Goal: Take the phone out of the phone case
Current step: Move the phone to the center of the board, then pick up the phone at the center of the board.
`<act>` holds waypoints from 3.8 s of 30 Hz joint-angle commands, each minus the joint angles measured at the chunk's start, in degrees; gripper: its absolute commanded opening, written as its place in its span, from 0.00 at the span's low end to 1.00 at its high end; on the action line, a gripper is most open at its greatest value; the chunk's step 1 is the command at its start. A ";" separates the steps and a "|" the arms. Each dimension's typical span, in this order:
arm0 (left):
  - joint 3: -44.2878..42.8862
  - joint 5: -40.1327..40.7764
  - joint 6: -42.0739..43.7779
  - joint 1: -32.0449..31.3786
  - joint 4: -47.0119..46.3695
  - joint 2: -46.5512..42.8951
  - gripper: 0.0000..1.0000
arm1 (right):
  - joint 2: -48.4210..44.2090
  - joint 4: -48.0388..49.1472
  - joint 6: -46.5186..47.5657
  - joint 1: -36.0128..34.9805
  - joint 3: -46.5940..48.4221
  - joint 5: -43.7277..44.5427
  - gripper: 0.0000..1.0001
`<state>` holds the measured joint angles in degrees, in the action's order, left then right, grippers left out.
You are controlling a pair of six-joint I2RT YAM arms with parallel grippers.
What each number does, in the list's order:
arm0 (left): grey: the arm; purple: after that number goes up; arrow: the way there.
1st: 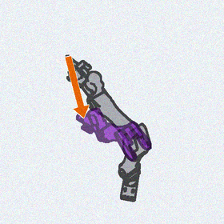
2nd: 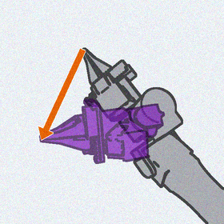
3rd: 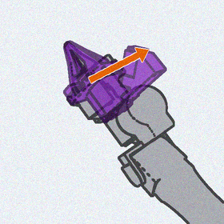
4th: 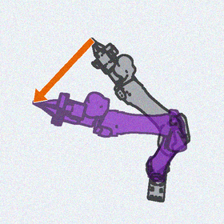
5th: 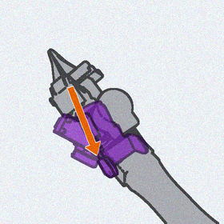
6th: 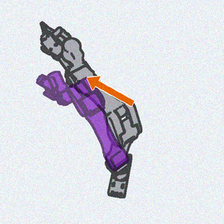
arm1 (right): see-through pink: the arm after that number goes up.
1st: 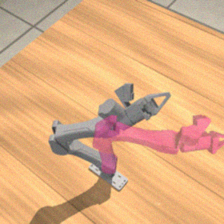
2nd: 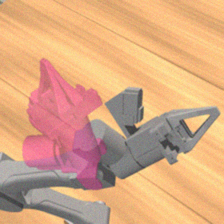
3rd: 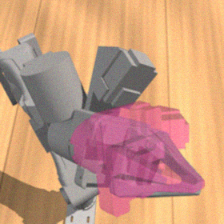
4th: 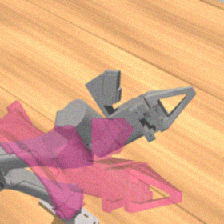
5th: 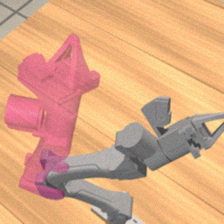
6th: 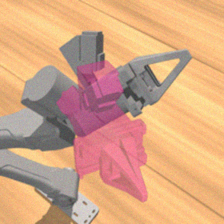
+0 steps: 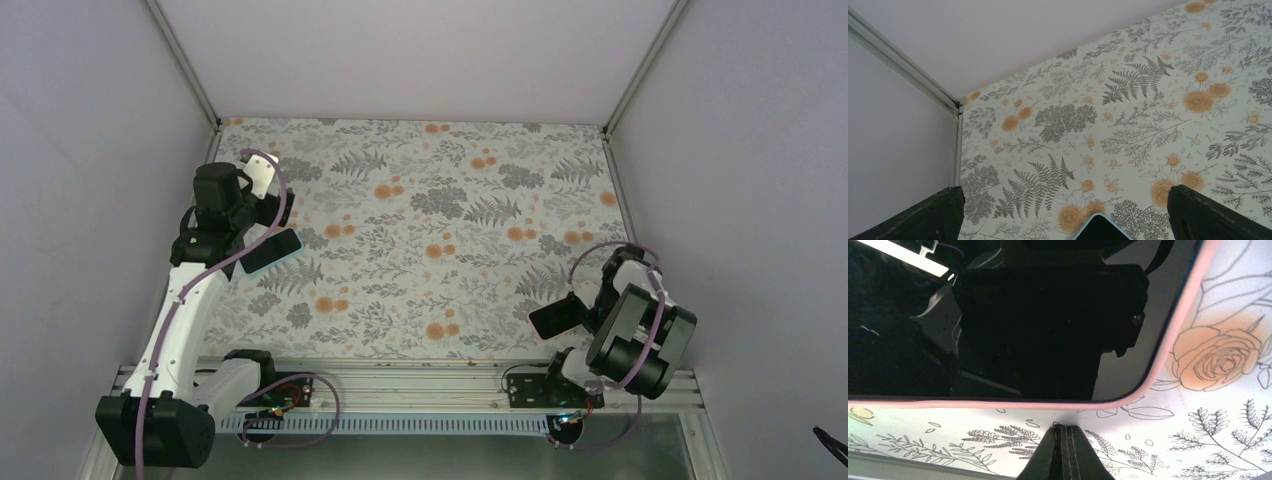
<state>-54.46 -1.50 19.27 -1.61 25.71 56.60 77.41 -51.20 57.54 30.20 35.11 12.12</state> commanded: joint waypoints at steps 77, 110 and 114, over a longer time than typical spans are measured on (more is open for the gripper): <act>7.91 2.81 7.42 0.54 -1.90 -8.59 1.00 | 26.57 8.60 0.57 -63.35 32.94 -32.01 1.00; 5.58 -3.35 8.61 0.47 3.78 -2.33 1.00 | 25.28 26.30 -7.41 -66.72 16.52 -13.86 0.92; 3.23 -8.37 9.30 0.40 5.92 -1.75 1.00 | 25.92 28.38 -6.64 -66.85 15.35 -11.45 0.76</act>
<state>-47.64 -3.84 27.35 -1.34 29.54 54.46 98.85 -29.41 49.47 -36.34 54.28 -12.43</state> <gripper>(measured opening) 0.999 0.815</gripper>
